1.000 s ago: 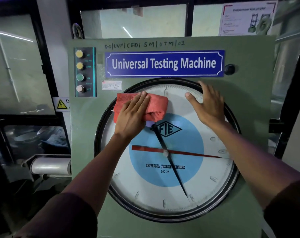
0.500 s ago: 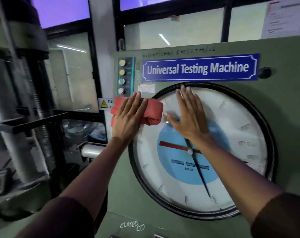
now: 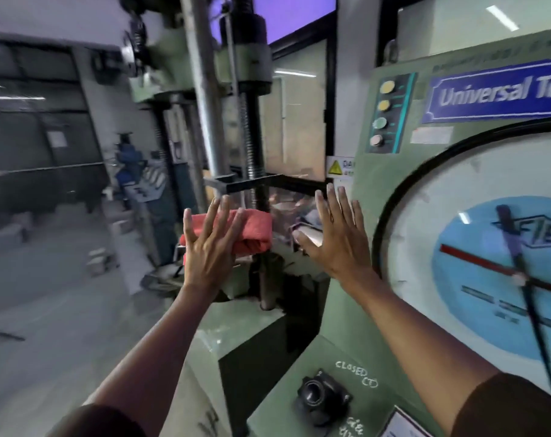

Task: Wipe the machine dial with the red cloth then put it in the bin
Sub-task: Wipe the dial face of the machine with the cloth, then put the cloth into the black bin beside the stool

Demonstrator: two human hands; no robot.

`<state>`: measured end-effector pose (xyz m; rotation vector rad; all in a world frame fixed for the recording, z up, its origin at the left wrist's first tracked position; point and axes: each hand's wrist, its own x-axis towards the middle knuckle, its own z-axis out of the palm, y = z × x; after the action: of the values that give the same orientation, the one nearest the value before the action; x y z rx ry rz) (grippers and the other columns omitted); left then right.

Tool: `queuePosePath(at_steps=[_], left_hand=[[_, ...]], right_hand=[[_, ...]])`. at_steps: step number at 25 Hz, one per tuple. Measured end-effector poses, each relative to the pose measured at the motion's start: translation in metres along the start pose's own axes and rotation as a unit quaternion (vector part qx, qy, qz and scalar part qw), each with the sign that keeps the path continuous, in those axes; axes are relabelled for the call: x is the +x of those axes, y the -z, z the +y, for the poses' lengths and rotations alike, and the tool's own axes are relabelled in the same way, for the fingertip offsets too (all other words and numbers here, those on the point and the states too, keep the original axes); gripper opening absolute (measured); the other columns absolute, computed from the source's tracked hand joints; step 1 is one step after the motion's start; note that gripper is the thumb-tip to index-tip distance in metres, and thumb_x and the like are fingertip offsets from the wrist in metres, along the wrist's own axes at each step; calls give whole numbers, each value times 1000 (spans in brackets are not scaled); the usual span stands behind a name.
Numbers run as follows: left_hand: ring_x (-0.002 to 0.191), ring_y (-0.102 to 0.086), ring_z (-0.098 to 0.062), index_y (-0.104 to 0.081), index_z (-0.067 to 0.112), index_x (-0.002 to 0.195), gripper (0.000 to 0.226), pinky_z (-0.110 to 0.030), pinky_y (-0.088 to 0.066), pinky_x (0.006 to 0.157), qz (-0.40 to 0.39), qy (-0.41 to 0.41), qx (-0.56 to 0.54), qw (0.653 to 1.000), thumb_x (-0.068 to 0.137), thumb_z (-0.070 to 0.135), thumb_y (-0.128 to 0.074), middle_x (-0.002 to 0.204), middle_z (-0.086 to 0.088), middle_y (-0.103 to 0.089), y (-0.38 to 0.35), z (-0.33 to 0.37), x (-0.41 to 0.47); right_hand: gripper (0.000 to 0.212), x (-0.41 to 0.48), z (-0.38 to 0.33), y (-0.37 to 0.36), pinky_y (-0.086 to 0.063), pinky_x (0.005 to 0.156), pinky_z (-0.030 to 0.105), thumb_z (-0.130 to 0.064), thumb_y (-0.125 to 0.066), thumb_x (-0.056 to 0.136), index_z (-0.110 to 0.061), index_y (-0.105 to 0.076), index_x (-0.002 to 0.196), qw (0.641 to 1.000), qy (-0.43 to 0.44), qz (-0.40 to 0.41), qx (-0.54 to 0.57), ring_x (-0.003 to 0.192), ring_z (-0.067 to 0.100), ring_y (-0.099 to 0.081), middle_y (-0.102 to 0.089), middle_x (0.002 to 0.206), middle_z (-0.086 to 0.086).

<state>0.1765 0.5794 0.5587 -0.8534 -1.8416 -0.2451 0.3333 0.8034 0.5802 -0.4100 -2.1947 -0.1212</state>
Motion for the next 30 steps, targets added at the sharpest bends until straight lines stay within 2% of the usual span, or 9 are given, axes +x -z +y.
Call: queuePosePath(at_steps=[2, 5, 9, 13, 15, 20, 24, 30], left_hand=[[155, -33, -33, -48, 20, 155, 67, -73, -17, 120, -13, 22, 39, 999, 91, 12, -66, 167, -16, -34, 9, -41, -33], [153, -37, -34, -50, 19, 153, 64, -73, -18, 119, -30, 45, 90, 995, 89, 13, -51, 166, -18, -36, 24, -90, -83], [152, -38, -34, -54, 19, 150, 73, -69, -17, 121, -76, 81, 142, 984, 80, -1, -63, 165, -18, -38, 40, -138, -149], [151, -40, -35, -55, 17, 148, 66, -68, -16, 122, -113, 112, 174, 972, 85, 2, -63, 164, -19, -39, 42, -172, -214], [151, -41, -36, -56, 17, 148, 62, -69, -19, 121, -134, 131, 173, 967, 88, 5, -60, 163, -19, -40, 39, -179, -246], [150, -43, -34, -56, 17, 148, 70, -69, -30, 117, -223, 168, 181, 943, 81, -1, -68, 163, -18, -41, 23, -187, -336], [150, -42, -35, -53, 16, 151, 76, -71, -30, 117, -281, 191, 156, 927, 79, 4, -75, 163, -19, -40, 6, -185, -410], [148, -43, -38, -53, 15, 152, 61, -73, -32, 115, -360, 235, 86, 899, 91, 15, -50, 161, -20, -42, -25, -156, -511]], right_hand=[[95, -5, -44, -25, -10, 128, 53, -75, -33, 93, -14, -20, 165, 999, 20, -27, 38, 161, 29, -6, -12, 173, 12], [95, -15, -101, -59, -7, 129, 53, -76, -30, 94, -14, -15, 166, 994, 49, -55, 83, 161, 27, -3, -11, 173, 11], [95, -37, -168, -100, -3, 129, 50, -76, -31, 94, -17, -10, 166, 983, 82, -99, 134, 161, 24, 2, -5, 174, 10], [94, -71, -225, -144, -3, 130, 49, -74, -31, 94, -16, -12, 166, 968, 116, -149, 167, 161, 24, 1, -8, 174, 10], [94, -91, -246, -168, -2, 130, 48, -73, -33, 95, -16, -12, 166, 960, 130, -179, 172, 161, 25, 1, -9, 174, 10], [94, -154, -284, -231, -3, 130, 48, -76, -29, 95, -17, -11, 166, 939, 154, -257, 166, 161, 26, 0, -8, 174, 11], [95, -213, -299, -276, -5, 130, 49, -77, -29, 94, -18, -12, 166, 920, 157, -320, 163, 161, 26, -2, -9, 174, 10], [93, -317, -308, -335, -10, 129, 51, -74, -38, 94, -16, -21, 165, 885, 160, -407, 157, 160, 28, -10, -16, 172, 12]])
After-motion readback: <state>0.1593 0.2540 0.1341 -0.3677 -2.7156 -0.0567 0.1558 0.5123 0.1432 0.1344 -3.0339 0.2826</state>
